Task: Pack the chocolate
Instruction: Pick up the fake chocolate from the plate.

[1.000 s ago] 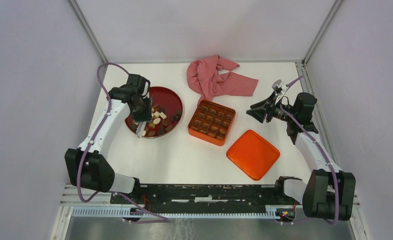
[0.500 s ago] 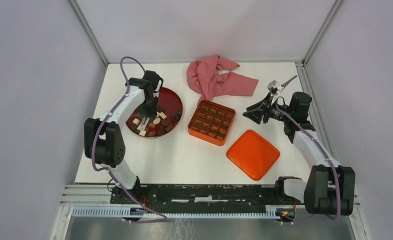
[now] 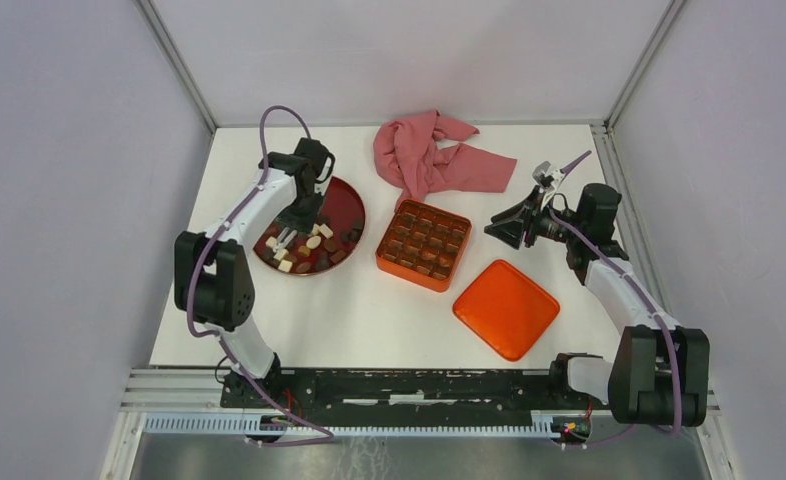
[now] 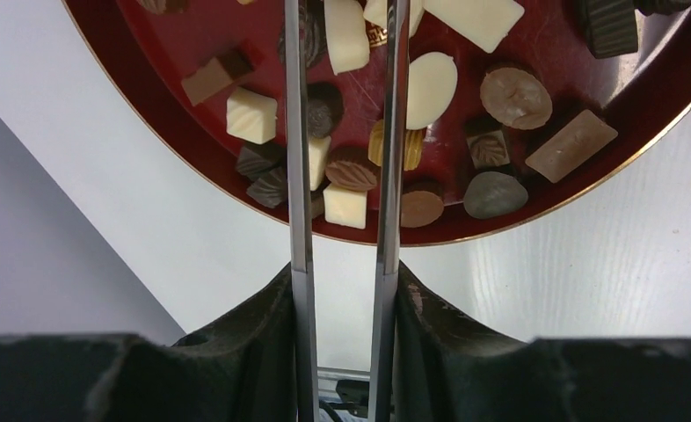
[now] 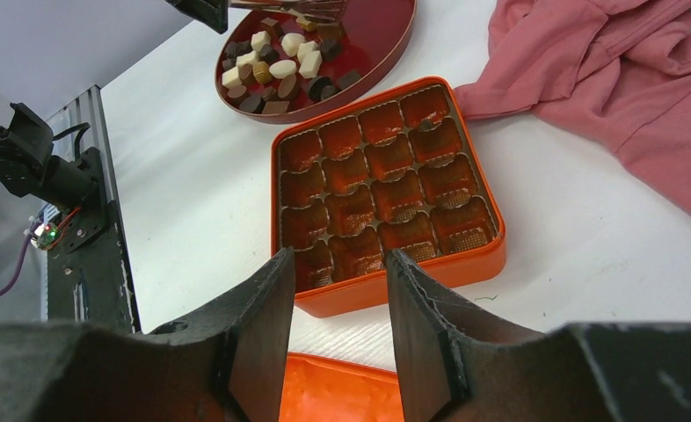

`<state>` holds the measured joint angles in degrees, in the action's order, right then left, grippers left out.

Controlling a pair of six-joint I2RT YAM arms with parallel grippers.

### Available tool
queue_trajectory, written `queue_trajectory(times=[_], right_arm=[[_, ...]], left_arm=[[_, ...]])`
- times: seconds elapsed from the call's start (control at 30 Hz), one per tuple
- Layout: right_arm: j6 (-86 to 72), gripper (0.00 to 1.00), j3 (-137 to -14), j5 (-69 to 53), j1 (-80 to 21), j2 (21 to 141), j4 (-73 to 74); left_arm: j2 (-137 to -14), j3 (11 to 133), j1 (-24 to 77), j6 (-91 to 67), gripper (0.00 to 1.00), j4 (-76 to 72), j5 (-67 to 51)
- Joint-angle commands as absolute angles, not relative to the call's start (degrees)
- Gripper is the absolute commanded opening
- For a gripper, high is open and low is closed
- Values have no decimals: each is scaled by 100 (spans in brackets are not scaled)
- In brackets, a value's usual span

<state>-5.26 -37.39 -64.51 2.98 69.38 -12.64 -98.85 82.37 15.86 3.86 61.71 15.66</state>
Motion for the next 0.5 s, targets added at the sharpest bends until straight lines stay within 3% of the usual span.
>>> queue_trajectory(times=[0.0,0.47], right_arm=[[-519,48,-3973,-6582,264,6917,-1356],[-495,48,-3973,-6560,264,6921,-1342]], left_arm=[[-10051,8612,1595,901,42,6084,1819],[-10046,8577,1556,894,42,6112,1781]])
